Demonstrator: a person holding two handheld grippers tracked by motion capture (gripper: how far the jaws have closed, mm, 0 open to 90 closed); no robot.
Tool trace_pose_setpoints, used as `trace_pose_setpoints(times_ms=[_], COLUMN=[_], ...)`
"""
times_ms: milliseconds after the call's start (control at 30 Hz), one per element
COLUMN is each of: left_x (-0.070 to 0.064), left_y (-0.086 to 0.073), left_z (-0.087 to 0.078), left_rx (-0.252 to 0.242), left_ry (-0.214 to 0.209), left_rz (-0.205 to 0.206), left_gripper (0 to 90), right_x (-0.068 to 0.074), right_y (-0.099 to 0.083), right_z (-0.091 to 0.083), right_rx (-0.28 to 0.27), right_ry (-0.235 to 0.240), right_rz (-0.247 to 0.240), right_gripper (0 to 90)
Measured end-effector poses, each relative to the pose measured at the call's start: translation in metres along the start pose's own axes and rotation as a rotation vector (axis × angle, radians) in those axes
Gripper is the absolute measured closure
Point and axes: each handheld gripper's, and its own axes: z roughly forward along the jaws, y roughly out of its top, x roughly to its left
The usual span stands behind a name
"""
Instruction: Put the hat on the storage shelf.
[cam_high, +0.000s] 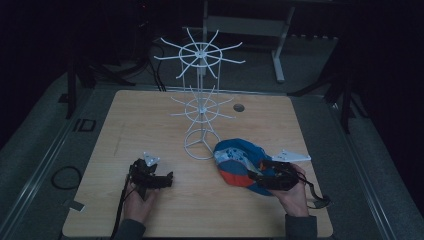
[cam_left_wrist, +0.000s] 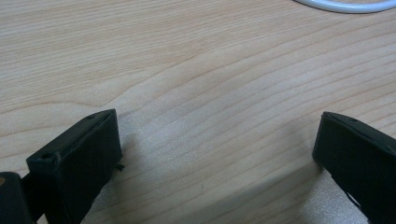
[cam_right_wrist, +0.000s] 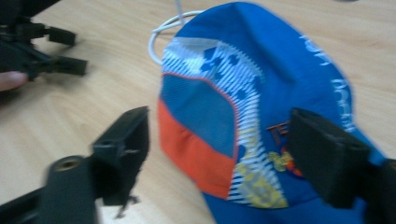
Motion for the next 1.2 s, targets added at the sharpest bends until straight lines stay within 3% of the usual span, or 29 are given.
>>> trace_pose_setpoints(times_ms=[133, 300, 867, 1200], left_x=[0.000, 0.000, 0.000, 0.000], left_y=[0.000, 0.000, 0.000, 0.000], left_z=[0.000, 0.000, 0.000, 0.000], left_rx=[0.000, 0.000, -0.002, -0.002], left_ry=[0.000, 0.000, 0.000, 0.000], left_rz=[0.000, 0.000, -0.002, -0.003], left_gripper=[1.4, 1.4, 1.4, 1.4], right_x=[0.001, 0.000, -0.005, -0.015], right_y=[-0.001, 0.000, 0.004, 0.014], right_z=[0.000, 0.000, -0.015, -0.024], right_rx=[-0.014, -0.029, 0.025, 0.050], right_ry=[-0.010, -0.016, -0.073, -0.054], right_rz=[0.014, 0.016, -0.067, -0.067], right_gripper=[10.0, 10.1, 28.9, 34.2])
